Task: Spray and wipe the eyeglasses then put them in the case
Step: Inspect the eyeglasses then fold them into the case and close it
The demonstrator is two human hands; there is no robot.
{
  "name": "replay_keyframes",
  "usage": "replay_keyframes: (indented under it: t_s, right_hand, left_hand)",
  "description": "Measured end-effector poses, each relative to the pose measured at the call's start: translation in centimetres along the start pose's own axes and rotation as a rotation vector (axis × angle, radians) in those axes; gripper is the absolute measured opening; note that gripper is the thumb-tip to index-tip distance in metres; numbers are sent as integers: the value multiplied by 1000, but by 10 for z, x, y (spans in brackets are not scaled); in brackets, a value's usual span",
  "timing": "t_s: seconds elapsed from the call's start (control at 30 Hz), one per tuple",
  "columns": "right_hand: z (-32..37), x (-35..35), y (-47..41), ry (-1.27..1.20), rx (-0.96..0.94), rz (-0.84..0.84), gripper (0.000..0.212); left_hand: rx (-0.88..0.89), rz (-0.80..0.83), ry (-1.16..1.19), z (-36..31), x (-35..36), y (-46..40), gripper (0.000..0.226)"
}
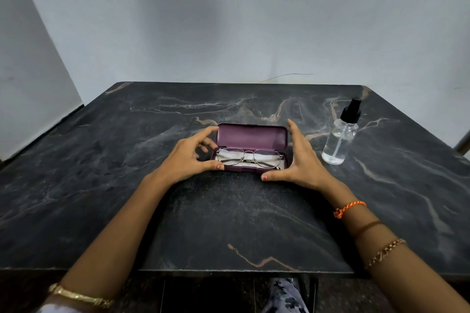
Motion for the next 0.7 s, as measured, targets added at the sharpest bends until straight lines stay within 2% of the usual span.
replay_keyframes:
  t_s: [0.4,0.7]
  right_hand:
    - [6,-5,0,-2,-110,-148,132]
    - [13,-10,4,34,-196,-198,102]
  left_hand:
    - [-15,15,63,0,1,1,91]
    - [46,42,12,-1,3,0,78]
Point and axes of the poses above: each hand's wrist, its own y-axis away from the middle knuckle, its own x-axis out of the palm, z = x × y, the point moved 8 cm from there along -y, towards the middle knuckle, and after that the axes turned 10 degrees about y, right-handed, at the moved point
